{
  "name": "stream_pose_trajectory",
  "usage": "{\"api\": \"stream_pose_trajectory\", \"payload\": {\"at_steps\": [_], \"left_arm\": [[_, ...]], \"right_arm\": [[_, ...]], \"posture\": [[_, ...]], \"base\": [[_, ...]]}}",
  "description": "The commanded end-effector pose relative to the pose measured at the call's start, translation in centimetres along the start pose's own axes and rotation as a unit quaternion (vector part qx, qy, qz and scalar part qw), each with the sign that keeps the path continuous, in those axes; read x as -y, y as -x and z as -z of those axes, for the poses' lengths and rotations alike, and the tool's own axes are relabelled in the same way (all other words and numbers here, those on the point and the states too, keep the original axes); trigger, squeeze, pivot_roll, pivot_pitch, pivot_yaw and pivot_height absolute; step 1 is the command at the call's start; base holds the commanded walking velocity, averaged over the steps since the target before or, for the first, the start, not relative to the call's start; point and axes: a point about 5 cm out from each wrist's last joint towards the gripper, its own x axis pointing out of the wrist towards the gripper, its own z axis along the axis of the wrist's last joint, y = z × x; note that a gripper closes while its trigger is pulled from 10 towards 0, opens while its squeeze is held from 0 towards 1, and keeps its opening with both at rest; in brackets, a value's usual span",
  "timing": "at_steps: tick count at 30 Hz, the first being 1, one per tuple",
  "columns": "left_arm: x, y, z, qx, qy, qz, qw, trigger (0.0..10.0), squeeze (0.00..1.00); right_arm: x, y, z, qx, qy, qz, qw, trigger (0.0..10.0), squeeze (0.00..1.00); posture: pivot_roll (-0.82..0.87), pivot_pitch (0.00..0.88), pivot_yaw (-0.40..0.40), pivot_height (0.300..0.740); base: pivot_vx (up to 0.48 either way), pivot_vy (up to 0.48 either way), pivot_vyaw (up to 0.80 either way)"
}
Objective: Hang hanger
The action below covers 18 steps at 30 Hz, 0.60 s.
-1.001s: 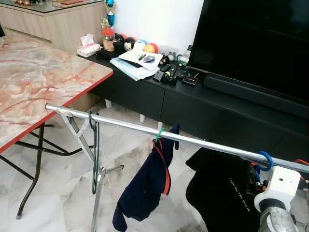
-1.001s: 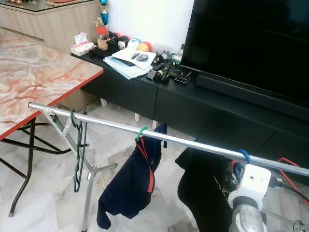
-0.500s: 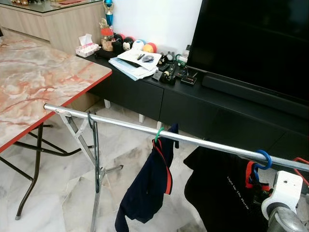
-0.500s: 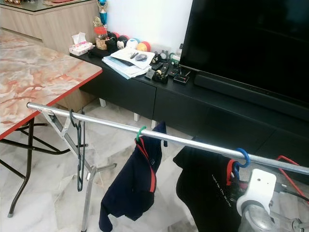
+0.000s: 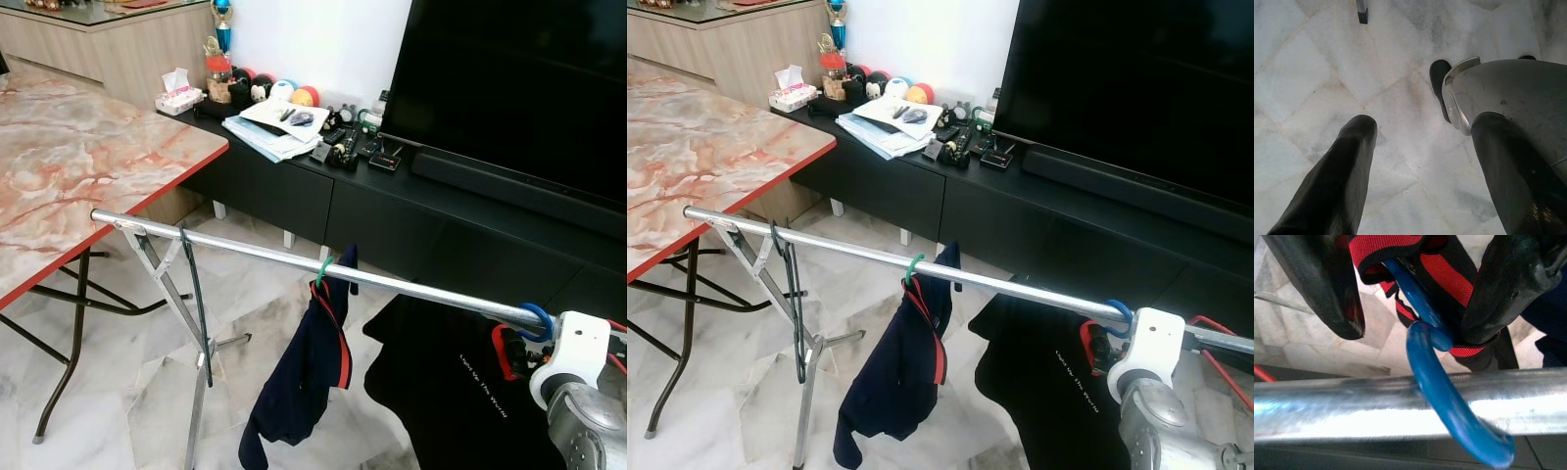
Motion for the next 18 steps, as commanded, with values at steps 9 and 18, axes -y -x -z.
{"api": "stream_pose_trajectory", "payload": {"at_steps": [9,18], "left_arm": [[0.9,0.1,1.4,-0.032,-0.016,0.022,0.999,10.0,0.00],[0.9,0.1,1.4,-0.034,-0.022,0.023,0.999,10.0,0.00]], "right_arm": [[0.2,-0.4,1.6,-0.050,0.043,-0.018,0.998,10.0,0.00],[0.0,-0.4,2.5,-0.076,0.062,-0.053,0.994,10.0,0.00]], "posture": [[-0.01,0.057,-0.068,0.740],[-0.01,0.052,-0.065,0.740]], "base": [[0.000,0.000,0.00],[0.000,0.000,0.00]]}}
